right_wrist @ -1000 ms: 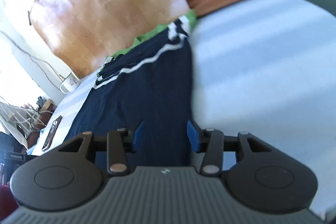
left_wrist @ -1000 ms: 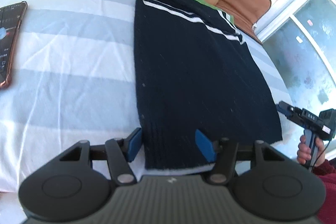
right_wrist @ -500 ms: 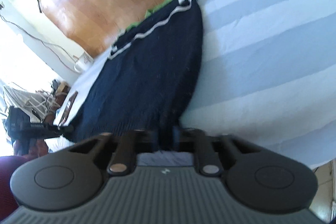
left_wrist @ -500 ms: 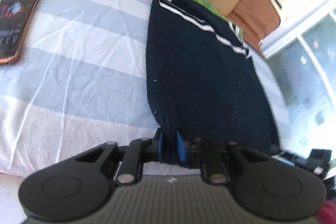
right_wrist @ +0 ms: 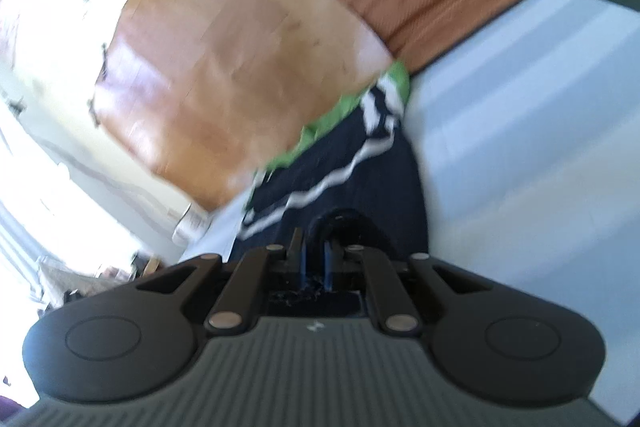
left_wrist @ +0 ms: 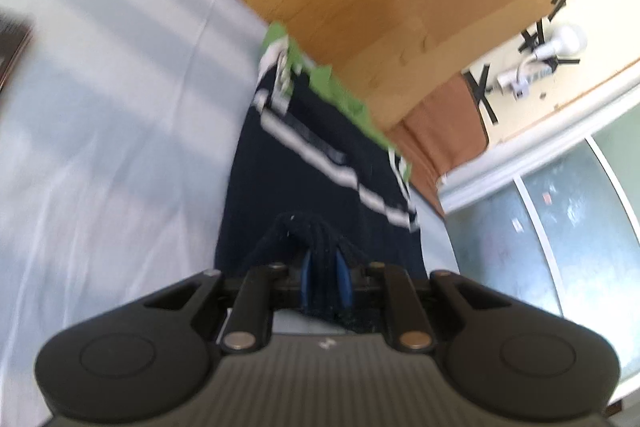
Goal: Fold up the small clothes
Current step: 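Fold the hem up toward the collar with both grippers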
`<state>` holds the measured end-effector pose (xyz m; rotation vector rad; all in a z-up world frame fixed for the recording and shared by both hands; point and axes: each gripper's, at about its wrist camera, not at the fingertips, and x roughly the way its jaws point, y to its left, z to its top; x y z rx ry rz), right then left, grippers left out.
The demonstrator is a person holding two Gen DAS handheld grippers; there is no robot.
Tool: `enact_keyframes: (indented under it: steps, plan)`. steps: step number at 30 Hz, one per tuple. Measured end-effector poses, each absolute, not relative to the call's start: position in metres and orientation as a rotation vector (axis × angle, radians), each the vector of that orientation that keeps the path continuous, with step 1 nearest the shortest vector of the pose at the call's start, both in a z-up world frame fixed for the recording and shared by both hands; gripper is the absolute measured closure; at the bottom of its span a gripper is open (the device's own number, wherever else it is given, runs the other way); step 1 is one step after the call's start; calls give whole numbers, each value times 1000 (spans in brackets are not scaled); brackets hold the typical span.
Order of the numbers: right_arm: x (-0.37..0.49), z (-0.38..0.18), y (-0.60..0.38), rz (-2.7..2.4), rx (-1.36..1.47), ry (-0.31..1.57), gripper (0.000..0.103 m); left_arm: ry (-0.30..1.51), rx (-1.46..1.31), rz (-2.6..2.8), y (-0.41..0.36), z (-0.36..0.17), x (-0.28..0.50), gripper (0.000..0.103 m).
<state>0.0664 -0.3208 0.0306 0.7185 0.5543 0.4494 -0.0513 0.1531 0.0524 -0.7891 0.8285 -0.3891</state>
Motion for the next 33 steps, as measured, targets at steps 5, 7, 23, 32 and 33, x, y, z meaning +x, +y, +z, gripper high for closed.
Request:
enact_keyframes:
  steps: [5,7,23,32,33]
  plan:
    - [152,16,-309,325,724,560,87,868,-727,-208,147,48,25,76]
    - [170,12,-306,184,666,572,54,868,-696,-119,147,43,37,70]
    - [152,2,-241,567,421,701,56,843,-597,-464,112,50,26,55]
    - [203,9,-230,456,520,597,54,789,-719,-313,130,39,53,37]
    - [192,12,-239,468,515,581,54,780,-699,-283,137,40,45,31]
